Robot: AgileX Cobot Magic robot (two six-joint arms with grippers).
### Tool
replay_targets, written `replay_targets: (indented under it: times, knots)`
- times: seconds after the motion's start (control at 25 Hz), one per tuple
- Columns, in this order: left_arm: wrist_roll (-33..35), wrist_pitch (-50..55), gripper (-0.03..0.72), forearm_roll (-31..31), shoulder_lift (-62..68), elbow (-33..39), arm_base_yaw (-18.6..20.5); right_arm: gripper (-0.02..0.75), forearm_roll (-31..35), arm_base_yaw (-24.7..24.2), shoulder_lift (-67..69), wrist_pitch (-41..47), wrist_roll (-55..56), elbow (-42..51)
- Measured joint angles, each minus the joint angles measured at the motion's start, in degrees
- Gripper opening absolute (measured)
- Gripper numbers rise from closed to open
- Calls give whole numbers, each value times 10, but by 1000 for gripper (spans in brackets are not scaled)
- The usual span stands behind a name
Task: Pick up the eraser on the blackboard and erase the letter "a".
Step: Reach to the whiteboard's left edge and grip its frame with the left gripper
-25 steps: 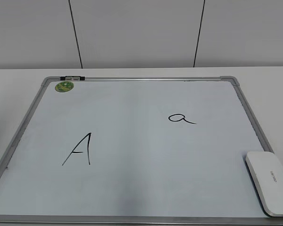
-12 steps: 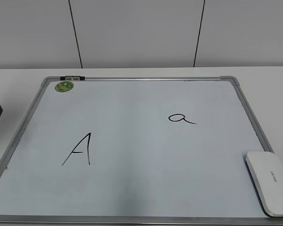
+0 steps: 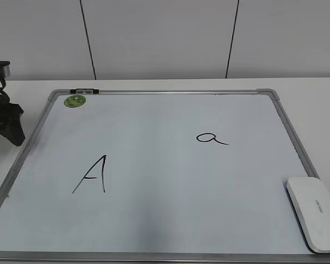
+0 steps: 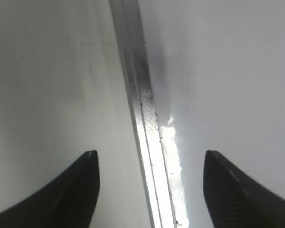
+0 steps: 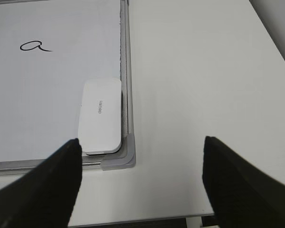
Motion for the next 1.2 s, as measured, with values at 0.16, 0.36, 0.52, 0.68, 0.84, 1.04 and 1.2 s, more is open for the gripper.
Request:
replay_targets:
  times: [0.16, 0.36, 0.52, 0.68, 0.84, 1.04, 1.2]
  knots:
    - [19, 5, 460, -14, 35, -20, 12, 587, 0, 0, 0, 0, 0, 0]
    - [38, -2, 402, -34, 57, -26, 21, 587, 0, 0, 0, 0, 0, 0]
    - [42, -11, 358, -44, 80, -29, 22, 587, 0, 0, 0, 0, 0, 0]
    - [42, -14, 337, -47, 99, -38, 22, 587, 0, 0, 0, 0, 0, 0]
    - [43, -15, 318, -57, 104, -54, 22, 587, 0, 0, 0, 0, 0, 0]
    - [43, -16, 289, -66, 113, -65, 22, 587, 0, 0, 0, 0, 0, 0]
    - [43, -14, 286, -70, 129, -66, 22, 587, 0, 0, 0, 0, 0, 0]
